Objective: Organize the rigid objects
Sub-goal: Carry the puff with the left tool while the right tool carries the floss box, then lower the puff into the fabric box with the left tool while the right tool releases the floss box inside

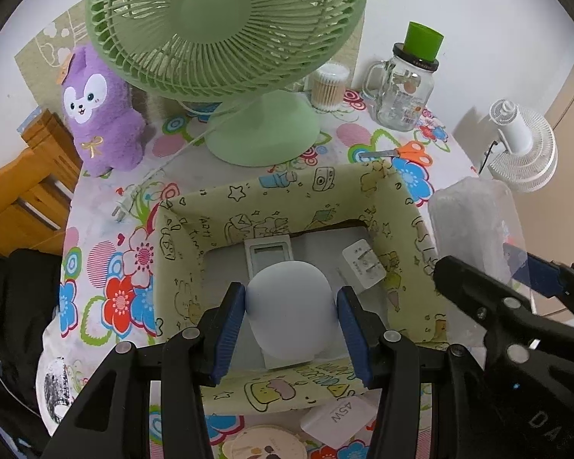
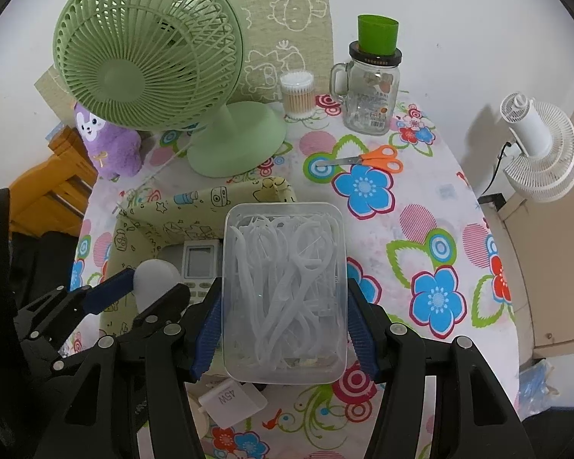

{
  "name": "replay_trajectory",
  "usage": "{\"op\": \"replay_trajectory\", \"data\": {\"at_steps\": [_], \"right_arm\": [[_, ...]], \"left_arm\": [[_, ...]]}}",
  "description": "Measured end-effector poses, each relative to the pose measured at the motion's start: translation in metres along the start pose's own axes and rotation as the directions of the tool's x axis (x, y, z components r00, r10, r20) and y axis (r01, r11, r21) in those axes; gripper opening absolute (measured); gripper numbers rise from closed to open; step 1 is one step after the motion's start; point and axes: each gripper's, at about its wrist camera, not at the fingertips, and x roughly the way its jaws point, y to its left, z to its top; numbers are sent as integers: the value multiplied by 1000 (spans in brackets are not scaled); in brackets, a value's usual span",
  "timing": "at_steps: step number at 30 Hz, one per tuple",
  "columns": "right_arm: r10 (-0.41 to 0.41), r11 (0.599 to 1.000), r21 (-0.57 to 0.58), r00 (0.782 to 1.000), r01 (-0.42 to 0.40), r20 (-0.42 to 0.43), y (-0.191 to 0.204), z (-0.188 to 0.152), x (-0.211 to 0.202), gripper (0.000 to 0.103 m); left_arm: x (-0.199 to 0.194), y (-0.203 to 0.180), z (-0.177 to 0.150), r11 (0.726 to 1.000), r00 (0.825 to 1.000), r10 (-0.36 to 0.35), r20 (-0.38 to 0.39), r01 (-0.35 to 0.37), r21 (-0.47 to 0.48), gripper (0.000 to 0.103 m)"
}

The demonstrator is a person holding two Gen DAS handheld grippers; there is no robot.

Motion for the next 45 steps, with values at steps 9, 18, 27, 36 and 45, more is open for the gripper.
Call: {"op": "replay_trajectory", "data": {"at_steps": [9,18,27,36,45], "right_arm": [[30,999,-35,1000,-30,-1,17,3,4,62],[40,997,-63,999,-41,-25,34,3,16,62],[24,997,-74,998,-29,-65,39,-3,31,62],[22,996,-86,996,-29,-83,45,-5,37,62],[22,995,-96,995,-32,-98,49,-6,41,62]], "left_arm": [[2,21,-7,999,999,43,-15,-44,-19,51],[10,34,-16,998,998,48,-32,-49,-25,52],[15,37,-22,999,999,34,-39,-35,-20,57],[12,35,-22,1000,999,12,-30,-13,-17,67],[8,33,-22,1000,999,-1,-34,1,-4,77]]}}
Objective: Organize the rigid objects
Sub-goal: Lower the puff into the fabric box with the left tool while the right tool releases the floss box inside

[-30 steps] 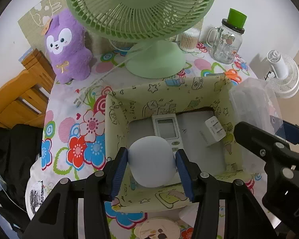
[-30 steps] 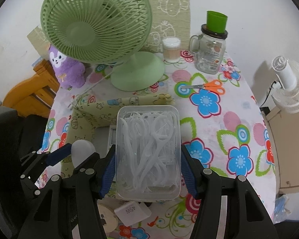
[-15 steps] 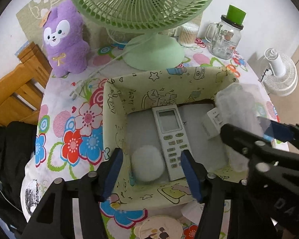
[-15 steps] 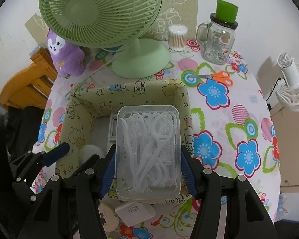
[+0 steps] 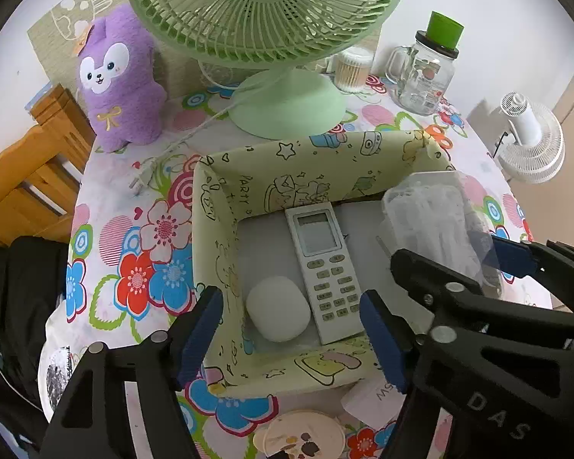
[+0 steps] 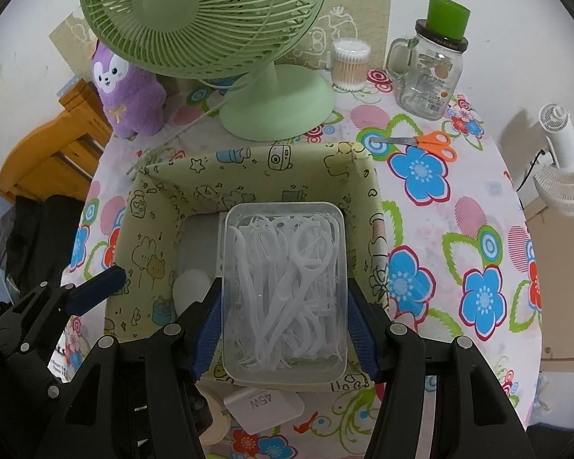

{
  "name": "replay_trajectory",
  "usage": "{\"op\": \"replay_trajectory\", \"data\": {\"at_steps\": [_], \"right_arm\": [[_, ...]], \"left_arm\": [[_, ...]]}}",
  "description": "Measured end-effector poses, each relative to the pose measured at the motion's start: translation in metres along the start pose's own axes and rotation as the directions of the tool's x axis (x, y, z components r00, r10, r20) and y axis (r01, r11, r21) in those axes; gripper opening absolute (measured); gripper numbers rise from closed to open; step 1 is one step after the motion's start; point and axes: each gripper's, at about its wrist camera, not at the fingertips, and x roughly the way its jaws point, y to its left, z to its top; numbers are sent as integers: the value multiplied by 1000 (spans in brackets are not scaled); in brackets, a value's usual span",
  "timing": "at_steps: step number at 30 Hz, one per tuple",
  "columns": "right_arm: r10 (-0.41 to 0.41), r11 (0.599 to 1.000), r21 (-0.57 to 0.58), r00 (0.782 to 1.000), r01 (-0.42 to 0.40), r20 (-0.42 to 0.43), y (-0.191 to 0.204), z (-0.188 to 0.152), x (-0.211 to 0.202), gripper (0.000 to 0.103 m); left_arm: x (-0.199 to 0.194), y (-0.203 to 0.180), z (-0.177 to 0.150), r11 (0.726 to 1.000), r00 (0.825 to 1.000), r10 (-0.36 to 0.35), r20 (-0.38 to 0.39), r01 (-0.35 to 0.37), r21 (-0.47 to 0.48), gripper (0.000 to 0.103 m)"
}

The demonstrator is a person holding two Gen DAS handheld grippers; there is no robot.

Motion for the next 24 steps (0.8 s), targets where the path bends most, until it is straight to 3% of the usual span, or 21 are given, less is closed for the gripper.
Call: {"op": "replay_trajectory", "data": {"at_steps": [24], "right_arm": [[0,1000,-22,998,-2,-68,8,7,31,63]], "left_arm": [[1,-6,-1,1000,1000,-12,-23,13,27,91]]}}
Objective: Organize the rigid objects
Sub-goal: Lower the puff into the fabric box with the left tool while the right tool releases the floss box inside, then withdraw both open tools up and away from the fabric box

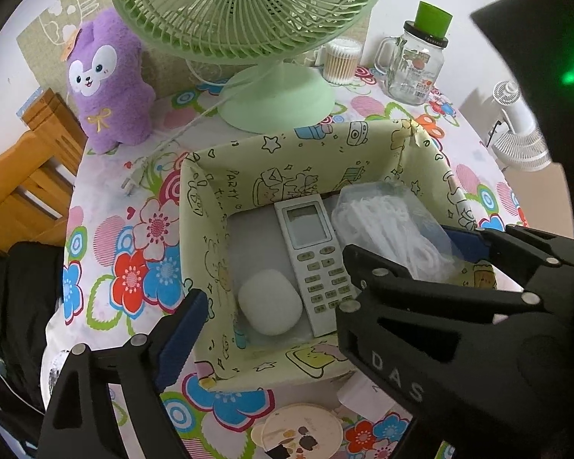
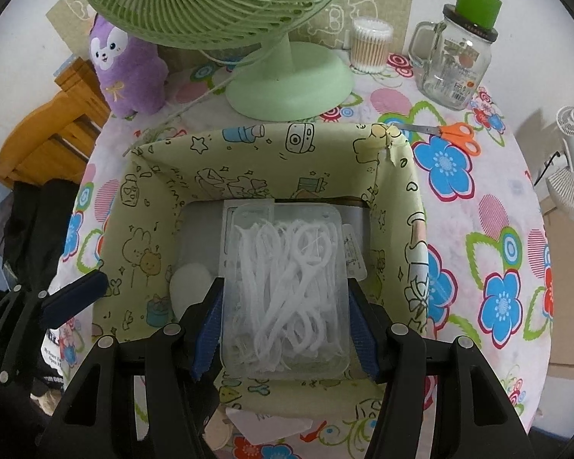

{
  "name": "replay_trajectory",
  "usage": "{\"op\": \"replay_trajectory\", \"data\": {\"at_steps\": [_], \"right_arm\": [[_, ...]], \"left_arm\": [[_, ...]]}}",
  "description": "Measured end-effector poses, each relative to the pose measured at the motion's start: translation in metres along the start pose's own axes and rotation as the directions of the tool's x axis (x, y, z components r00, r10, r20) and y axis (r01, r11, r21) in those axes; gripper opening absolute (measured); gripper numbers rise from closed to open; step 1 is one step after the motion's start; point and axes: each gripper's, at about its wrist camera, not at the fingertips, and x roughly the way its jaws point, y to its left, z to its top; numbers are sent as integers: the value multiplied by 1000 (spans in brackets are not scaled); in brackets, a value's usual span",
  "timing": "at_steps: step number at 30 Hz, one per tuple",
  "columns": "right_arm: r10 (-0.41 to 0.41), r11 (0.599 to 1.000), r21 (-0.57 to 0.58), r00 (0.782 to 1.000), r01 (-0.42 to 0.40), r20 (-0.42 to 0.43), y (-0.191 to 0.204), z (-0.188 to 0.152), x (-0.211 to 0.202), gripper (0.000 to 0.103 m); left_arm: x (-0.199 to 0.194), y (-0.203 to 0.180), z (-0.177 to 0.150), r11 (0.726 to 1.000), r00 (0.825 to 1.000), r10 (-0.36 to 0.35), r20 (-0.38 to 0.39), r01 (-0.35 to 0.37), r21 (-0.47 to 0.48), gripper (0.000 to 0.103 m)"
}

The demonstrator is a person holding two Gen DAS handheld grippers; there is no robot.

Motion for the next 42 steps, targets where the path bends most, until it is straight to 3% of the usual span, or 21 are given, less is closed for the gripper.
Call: {"op": "replay_trajectory", "data": {"at_steps": [4,6,18,42], "right_arm": [[-10,1000,12,1000,10,-15,-2,1,2,65],[-25,1000,12,1000,25,-8,-3,0,-1,72],[-28,999,25,999,27,33,-4,-10,-28,78],[-37,999,15,992,36,122,2,-48,-84,80]], "left_arm": [[1,-1,0,1000,1000,2,-2,-2,-1,91],[0,-1,0,1000,1000,-2,-4,2,-9,91],[-19,1,-6,1000,1000,3,20,-2,-28,95],[-69,-13,-37,1000,996,3,91,-2,-16,97]]}}
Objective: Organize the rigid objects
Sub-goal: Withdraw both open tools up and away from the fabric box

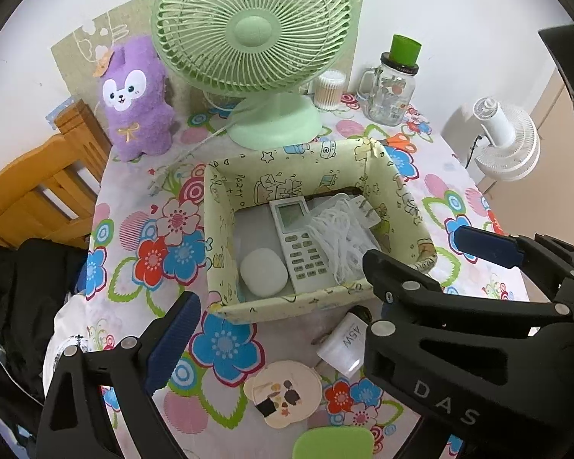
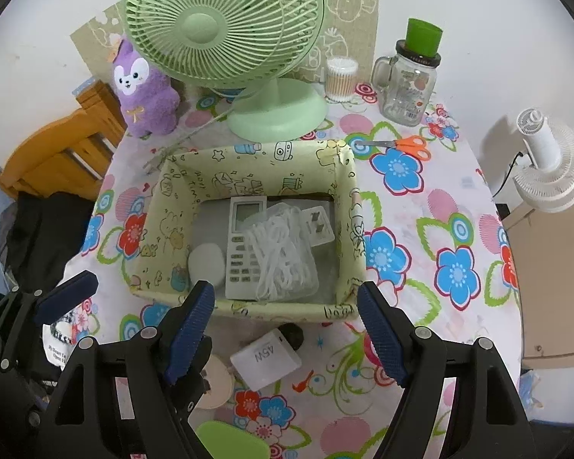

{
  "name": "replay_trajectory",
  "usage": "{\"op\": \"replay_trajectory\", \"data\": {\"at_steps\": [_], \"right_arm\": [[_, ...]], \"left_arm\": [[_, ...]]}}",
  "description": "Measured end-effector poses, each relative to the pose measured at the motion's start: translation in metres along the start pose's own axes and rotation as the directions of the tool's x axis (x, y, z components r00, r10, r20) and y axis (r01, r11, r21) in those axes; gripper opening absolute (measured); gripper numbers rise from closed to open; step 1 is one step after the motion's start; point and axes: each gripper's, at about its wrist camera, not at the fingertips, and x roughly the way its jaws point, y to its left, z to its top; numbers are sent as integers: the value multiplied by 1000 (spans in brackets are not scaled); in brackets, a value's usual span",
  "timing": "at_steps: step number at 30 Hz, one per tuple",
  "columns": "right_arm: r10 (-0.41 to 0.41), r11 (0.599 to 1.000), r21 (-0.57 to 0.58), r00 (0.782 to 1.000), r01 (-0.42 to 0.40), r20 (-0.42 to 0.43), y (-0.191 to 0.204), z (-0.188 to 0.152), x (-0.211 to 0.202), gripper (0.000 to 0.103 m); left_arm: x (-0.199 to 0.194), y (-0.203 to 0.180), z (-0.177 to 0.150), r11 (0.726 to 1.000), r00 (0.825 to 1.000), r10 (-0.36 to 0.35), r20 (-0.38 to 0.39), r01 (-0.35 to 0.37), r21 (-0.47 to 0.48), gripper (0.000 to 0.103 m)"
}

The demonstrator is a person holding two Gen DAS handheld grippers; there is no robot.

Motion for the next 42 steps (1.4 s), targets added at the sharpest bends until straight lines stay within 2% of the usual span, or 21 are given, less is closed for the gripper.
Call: {"op": "replay_trajectory", "data": {"at_steps": [15,24,34,42], "right_arm": [[21,1000,4,998,-21,67,4,-27,-39,80],[62,998,26,993,-65,102,8,-44,-63,80],[21,999,23,991,-25,133,14,-71,-84,80],[17,1000,21,989,-21,149,18,-96,-95,80]], "left_arm": [[-29,-2,-20,1000,999,-8,42,8,12,98],[-43,0,-33,999,998,-23,61,21,32,98],[-57,0,-51,997,995,-61,75,57,56,98],[-63,1,-71,996,995,-63,75,58,67,98]]}}
